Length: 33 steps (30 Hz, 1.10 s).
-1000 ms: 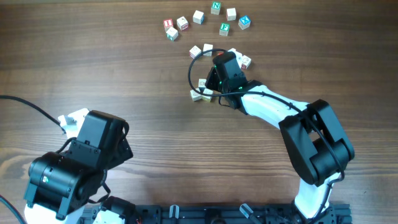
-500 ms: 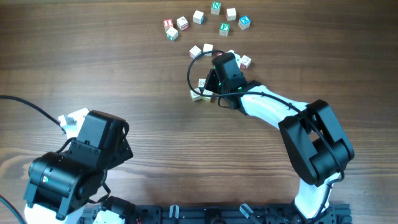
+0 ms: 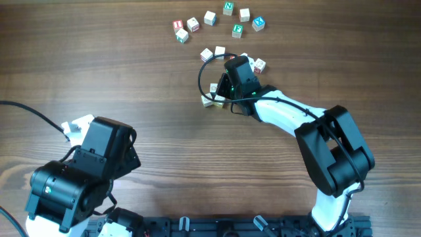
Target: Form a circle
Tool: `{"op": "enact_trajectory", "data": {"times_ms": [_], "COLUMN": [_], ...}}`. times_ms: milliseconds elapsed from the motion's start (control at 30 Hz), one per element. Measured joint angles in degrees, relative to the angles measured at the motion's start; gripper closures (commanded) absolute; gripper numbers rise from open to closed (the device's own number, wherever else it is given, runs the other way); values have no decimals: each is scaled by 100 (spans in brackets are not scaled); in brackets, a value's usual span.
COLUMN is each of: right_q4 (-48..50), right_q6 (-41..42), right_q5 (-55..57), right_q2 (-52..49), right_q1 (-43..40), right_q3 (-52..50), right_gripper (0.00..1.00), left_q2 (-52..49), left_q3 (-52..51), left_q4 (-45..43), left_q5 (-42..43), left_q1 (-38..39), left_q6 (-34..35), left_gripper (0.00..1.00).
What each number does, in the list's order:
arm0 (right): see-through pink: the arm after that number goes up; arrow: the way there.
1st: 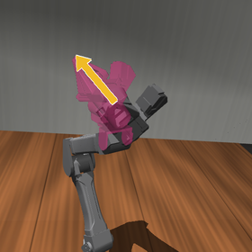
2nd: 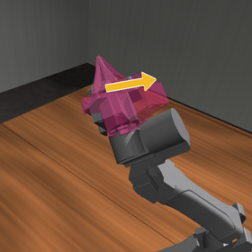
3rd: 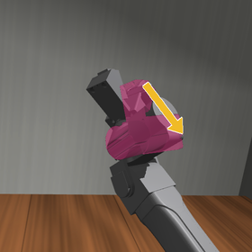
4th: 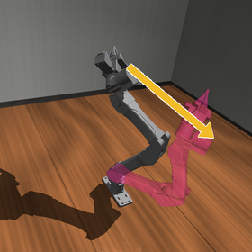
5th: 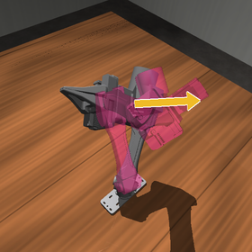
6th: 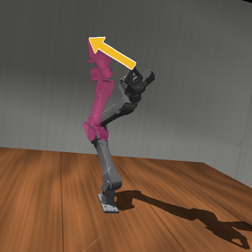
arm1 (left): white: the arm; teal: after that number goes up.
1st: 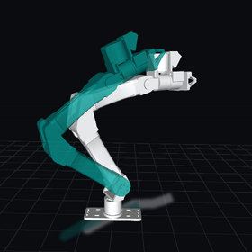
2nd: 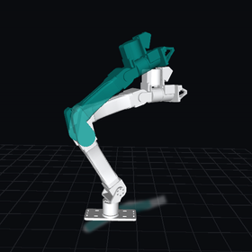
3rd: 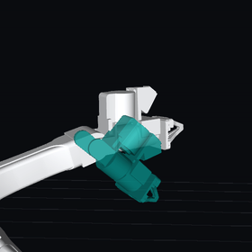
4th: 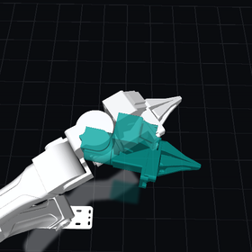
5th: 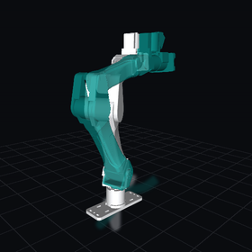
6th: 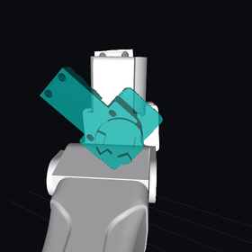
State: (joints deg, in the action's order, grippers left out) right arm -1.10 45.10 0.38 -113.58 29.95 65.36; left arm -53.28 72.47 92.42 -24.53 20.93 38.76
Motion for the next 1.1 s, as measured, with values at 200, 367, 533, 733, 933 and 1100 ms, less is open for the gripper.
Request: {"op": "enact_trajectory", "data": {"times_ms": [200, 367, 533, 733, 933, 1100], "right_q4": [-2, -2, -15, -28, -52, 31], "right_q6": [0, 0, 0, -81, -481, -800], "right_q5": [-37, -37, -35, 144, 297, 308], "right_q2": [0, 0, 0, 0, 109, 142], "right_q1": [79, 125, 125, 125, 190, 457], "right_q3": [0, 0, 0, 28, 267, 444], "right_gripper": [95, 96, 95, 95, 96, 95], "left_q2": [0, 0, 0, 0, 0, 0], "left_q3": [0, 0, 0, 0, 0, 0], "left_q4": [0, 0, 0, 0, 0, 0], "left_q5": [-2, 0, -2, -2, -2, 0], "left_q1": [0, 0, 0, 0, 0, 0], "left_q6": [0, 0, 0, 0, 0, 0], "left_gripper": [0, 0, 0, 0, 0, 0]}}
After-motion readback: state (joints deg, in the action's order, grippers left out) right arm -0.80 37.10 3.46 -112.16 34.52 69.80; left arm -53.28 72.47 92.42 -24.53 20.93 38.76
